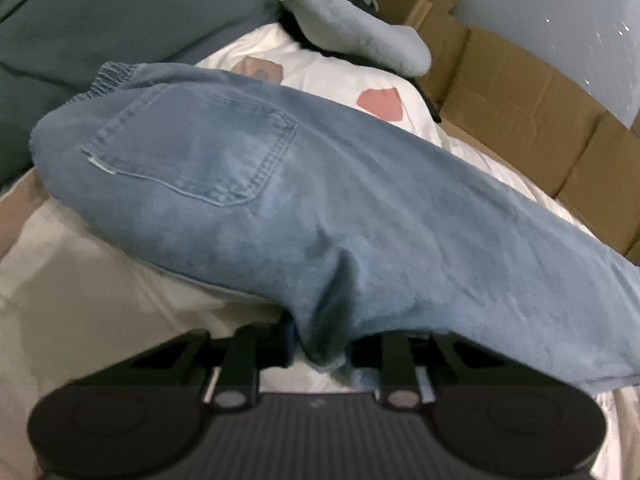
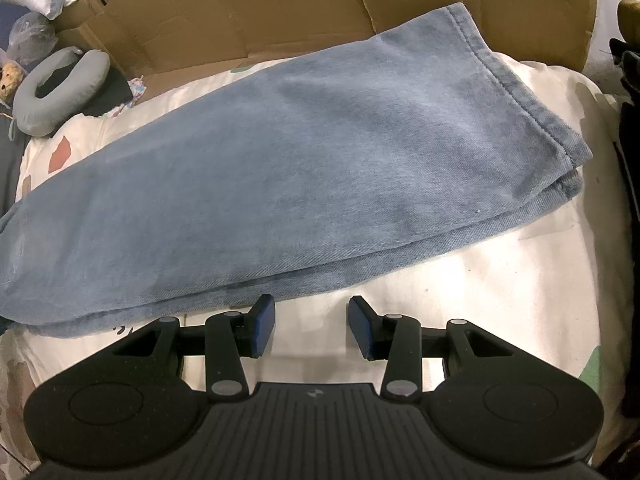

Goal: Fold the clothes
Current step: 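Grasp the jeans fold with the left gripper while the right gripper grasps the leg hem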

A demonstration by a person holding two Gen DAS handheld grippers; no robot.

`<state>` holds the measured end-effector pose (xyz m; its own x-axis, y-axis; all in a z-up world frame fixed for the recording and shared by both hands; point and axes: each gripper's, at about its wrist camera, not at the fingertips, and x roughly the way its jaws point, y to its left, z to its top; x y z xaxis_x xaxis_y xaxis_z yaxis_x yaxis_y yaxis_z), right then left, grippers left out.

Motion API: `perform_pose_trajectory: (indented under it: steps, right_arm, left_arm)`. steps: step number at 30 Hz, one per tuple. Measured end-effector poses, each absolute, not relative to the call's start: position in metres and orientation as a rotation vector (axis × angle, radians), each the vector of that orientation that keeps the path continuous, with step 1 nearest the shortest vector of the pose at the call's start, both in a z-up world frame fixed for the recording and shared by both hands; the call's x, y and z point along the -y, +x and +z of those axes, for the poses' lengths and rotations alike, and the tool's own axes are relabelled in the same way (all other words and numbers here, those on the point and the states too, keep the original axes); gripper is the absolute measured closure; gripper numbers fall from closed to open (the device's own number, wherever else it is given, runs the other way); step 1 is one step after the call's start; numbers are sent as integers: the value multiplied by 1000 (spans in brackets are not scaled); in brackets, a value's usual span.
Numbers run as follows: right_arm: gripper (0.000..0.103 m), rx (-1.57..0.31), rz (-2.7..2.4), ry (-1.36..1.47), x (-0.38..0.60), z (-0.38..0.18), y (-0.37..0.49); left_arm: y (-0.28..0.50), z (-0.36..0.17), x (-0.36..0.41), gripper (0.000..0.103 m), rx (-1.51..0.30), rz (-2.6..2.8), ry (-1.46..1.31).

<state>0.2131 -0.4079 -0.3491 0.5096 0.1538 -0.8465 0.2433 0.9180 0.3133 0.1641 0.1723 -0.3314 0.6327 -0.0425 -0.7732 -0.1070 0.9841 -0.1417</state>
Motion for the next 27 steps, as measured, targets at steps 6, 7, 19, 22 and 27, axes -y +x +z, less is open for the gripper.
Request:
perform_pose_trajectory:
  steps: [6, 7, 19, 22, 27]
  right_arm:
    - [55, -1031, -73, 448, 415, -349, 210]
    - [55, -1024, -78, 460, 417, -350, 209]
    - [48, -877, -206, 691, 466, -355, 192]
    - [44, -838, -269, 732, 478, -354, 184]
    - [44, -772, -343, 792, 496, -356, 173]
  left_arm:
    - [156, -323, -174, 86, -938, 38, -156]
    - [155, -323, -174, 86, -944, 37, -149]
    - [151, -348, -181, 77, -956, 10, -204]
    - [153, -353, -179, 71, -949, 2, -204]
    - [157, -357, -178, 67, -946, -7, -202]
